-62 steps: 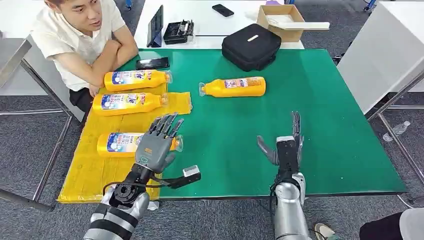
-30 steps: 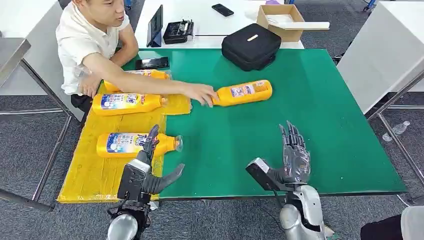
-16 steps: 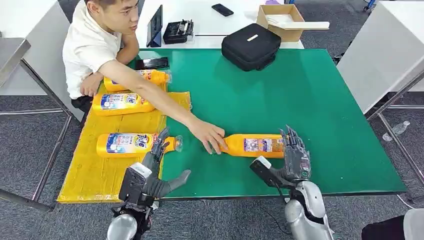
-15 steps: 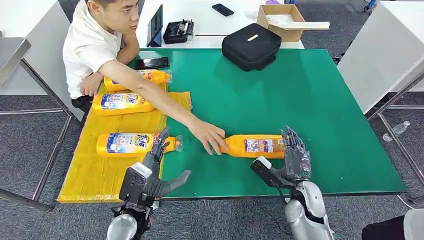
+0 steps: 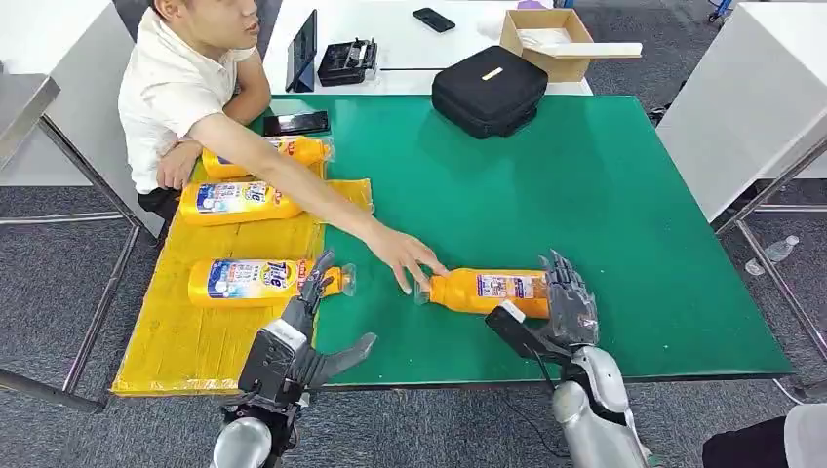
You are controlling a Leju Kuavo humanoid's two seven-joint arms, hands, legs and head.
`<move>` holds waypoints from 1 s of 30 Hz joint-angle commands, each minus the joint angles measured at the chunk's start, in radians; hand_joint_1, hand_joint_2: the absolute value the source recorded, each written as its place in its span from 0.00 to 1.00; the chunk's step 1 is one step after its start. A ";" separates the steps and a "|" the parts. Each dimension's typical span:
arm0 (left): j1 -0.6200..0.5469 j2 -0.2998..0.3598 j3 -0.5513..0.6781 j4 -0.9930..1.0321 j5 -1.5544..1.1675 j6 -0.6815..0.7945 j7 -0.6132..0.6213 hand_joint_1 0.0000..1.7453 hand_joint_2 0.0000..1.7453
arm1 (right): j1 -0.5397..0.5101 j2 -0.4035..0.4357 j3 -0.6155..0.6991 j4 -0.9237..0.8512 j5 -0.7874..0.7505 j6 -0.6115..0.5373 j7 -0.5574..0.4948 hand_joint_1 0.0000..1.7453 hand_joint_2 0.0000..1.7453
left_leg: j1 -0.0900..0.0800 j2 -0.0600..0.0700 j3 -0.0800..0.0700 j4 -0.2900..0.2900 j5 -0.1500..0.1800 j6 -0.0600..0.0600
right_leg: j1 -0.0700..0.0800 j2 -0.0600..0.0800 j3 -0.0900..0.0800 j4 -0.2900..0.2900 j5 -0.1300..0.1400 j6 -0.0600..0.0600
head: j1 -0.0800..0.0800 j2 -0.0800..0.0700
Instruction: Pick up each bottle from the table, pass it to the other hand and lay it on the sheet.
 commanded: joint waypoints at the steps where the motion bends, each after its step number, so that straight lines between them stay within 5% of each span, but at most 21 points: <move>1: -0.044 -0.046 -0.033 0.076 -0.003 0.003 -0.001 0.00 1.00 | -0.176 -0.018 0.014 0.278 0.023 -0.022 -0.006 0.00 1.00 | 0.000 0.002 0.002 0.000 -0.001 0.000 | 0.001 0.001 0.002 -0.001 0.000 -0.003 | 0.000 0.000; 21: -0.070 -0.040 -0.067 0.114 -0.013 0.008 -0.006 0.00 1.00 | -0.251 -0.062 0.058 0.536 0.070 -0.024 -0.005 0.00 1.00 | 0.001 0.000 0.004 0.000 -0.001 0.000 | 0.002 -0.002 0.005 -0.002 -0.001 -0.003 | 0.000 0.000; 22: -0.073 -0.039 -0.068 0.118 -0.012 0.008 -0.006 0.00 1.00 | -0.259 -0.070 0.065 0.567 0.057 0.008 -0.016 0.33 1.00 | 0.000 -0.001 0.004 0.000 -0.001 0.000 | 0.001 -0.002 0.004 -0.001 -0.001 -0.003 | 0.000 0.000; 23: -0.076 -0.039 -0.070 0.126 -0.012 0.008 -0.007 0.00 1.00 | -0.258 -0.079 0.067 0.583 0.041 0.022 -0.037 1.00 1.00 | 0.001 -0.001 0.005 0.000 -0.001 0.000 | 0.002 -0.002 0.006 -0.002 -0.001 -0.004 | 0.000 0.000; 30: -0.079 -0.037 -0.077 0.128 -0.007 0.005 -0.016 0.00 1.00 | -0.257 -0.115 0.106 0.623 0.031 0.043 -0.055 1.00 1.00 | 0.001 0.000 0.010 0.000 -0.002 0.001 | 0.002 -0.003 0.006 -0.002 -0.001 -0.004 | -0.001 0.000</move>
